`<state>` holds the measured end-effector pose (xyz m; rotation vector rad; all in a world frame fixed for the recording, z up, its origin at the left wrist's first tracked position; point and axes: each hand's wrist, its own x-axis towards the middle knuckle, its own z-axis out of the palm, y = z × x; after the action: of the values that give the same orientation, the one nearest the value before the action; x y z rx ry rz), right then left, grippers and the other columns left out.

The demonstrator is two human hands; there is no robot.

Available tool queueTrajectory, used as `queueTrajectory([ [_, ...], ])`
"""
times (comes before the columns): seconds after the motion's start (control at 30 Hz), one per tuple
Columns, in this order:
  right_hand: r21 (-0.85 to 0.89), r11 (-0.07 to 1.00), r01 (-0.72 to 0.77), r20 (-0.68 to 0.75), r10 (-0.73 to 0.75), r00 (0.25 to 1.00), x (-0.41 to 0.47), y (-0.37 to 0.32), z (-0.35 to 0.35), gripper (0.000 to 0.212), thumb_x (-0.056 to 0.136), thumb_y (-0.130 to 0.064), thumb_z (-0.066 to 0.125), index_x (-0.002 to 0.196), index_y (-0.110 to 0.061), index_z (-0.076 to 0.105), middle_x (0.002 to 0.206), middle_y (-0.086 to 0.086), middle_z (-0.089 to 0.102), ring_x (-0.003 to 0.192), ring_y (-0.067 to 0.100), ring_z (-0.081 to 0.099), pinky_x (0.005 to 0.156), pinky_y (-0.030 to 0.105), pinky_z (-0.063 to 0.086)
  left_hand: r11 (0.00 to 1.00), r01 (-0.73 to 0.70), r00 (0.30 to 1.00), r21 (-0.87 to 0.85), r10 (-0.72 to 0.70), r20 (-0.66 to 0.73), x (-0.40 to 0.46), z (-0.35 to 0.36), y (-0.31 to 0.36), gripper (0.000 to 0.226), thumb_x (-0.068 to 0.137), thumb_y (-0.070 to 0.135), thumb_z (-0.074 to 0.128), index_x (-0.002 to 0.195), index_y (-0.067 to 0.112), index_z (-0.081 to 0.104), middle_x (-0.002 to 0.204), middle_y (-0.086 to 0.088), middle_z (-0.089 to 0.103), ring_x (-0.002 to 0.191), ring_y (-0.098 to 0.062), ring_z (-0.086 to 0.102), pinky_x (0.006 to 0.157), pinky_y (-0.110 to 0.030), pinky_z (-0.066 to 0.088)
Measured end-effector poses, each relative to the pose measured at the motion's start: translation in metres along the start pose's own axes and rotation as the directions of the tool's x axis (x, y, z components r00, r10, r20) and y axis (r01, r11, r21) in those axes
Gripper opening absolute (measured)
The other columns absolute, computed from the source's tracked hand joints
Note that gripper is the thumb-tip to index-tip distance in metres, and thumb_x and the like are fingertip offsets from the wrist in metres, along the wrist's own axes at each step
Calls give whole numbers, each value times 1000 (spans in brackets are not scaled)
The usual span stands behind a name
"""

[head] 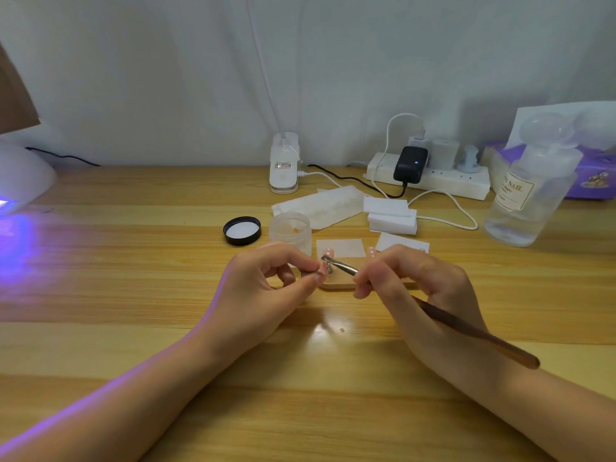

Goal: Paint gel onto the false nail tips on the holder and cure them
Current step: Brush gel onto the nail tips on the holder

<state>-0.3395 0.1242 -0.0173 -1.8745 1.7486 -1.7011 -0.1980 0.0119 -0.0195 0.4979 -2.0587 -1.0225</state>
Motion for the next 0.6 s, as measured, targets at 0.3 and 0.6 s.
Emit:
queueTrajectory([
  [0.3, 103, 992, 70, -10, -69, 998, -3, 3, -1, 52, 93, -46, 33, 66, -15, 64, 56, -8, 58, 57, -7, 53, 62, 4, 37, 1000, 4, 1000, 19, -4, -8, 0, 0, 1, 29, 72, 10, 74, 70, 38, 66, 71, 18, 63, 59, 0, 51, 48, -5, 39],
  [0.6, 74, 997, -23, -6, 23, 1000, -1, 5, 1, 35, 90, -35, 39, 70, -20, 64, 61, -9, 61, 57, -3, 54, 58, 9, 38, 1000, 3, 1000, -9, -3, -3, 0, 0, -2, 26, 72, 12, 74, 67, 37, 69, 71, 15, 64, 59, -3, 49, 48, -8, 40],
])
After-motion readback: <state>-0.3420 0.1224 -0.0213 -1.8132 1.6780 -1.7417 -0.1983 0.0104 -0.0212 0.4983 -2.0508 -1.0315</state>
